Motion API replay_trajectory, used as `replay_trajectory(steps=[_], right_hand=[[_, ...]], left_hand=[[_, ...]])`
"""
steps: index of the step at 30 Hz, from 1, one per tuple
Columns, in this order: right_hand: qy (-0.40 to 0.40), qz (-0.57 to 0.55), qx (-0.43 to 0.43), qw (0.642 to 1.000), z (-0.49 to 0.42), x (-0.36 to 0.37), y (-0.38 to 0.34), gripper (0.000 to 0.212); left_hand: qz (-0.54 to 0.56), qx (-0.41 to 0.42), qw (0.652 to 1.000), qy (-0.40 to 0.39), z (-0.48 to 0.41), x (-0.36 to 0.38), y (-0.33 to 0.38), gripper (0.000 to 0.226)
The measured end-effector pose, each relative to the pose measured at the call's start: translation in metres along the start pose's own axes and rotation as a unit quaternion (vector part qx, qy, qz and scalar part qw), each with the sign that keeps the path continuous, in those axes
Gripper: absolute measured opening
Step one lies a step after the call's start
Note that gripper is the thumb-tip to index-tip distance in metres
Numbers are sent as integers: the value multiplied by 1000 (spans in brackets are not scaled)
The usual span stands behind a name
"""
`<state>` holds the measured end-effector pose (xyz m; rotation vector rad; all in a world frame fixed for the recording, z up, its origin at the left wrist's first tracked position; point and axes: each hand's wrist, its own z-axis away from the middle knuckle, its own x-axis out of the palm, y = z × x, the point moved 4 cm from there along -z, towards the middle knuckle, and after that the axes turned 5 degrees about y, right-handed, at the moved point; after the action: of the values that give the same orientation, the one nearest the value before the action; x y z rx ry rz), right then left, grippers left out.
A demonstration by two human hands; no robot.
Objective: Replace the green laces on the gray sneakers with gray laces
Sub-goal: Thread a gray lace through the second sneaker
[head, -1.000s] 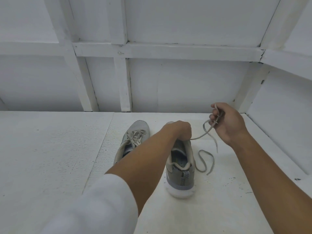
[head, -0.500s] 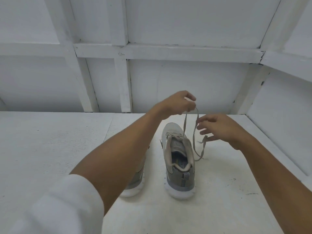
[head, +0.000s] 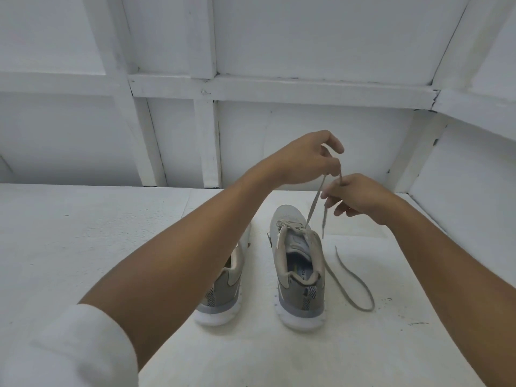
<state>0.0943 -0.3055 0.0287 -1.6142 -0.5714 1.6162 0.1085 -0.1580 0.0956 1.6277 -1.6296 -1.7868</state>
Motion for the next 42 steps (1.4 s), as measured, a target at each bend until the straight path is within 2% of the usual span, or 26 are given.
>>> replay_trajectory(steps=[3,6,9,12,14,17,19,21,24,30,34,38,42], right_hand=[[-30,-46,31,998,-13,-3,12,11],[-22,-89,72,993,-26,-8,23,17],[3,-185,105,977,-33,-13,26,22],[47,-289,87,952,-37,-15,20,17],[78,-322,62,941,-36,-16,12,17],[114,-280,38,952,-33,-16,1,11],[101,-246,26,964,-30,-13,-5,7],[65,-231,14,971,-27,-5,-11,12],[28,-197,-3,980,-23,8,-15,15],[28,-150,-13,988,-18,37,-6,15],[41,-77,-45,995,-11,56,1,14],[13,19,-97,995,-7,80,9,11],[7,97,-109,989,-7,93,12,9]], left_hand=[[-1,4,1000,-4,11,3,2,23],[14,6,1000,-16,26,11,-1,23],[22,7,1000,-18,41,22,-4,25],[36,-14,999,-11,53,31,-14,27],[46,-55,996,44,57,31,-30,29],[8,-167,973,159,64,33,-71,30],[-29,-231,960,153,69,49,-98,32],[-37,-264,953,143,73,63,-115,38],[-22,-258,950,174,76,74,-127,41],[38,-242,935,257,82,80,-133,33],[92,-253,914,303,86,84,-141,32],[158,-289,888,321,89,87,-148,30],[223,-318,859,334,92,89,-154,28]])
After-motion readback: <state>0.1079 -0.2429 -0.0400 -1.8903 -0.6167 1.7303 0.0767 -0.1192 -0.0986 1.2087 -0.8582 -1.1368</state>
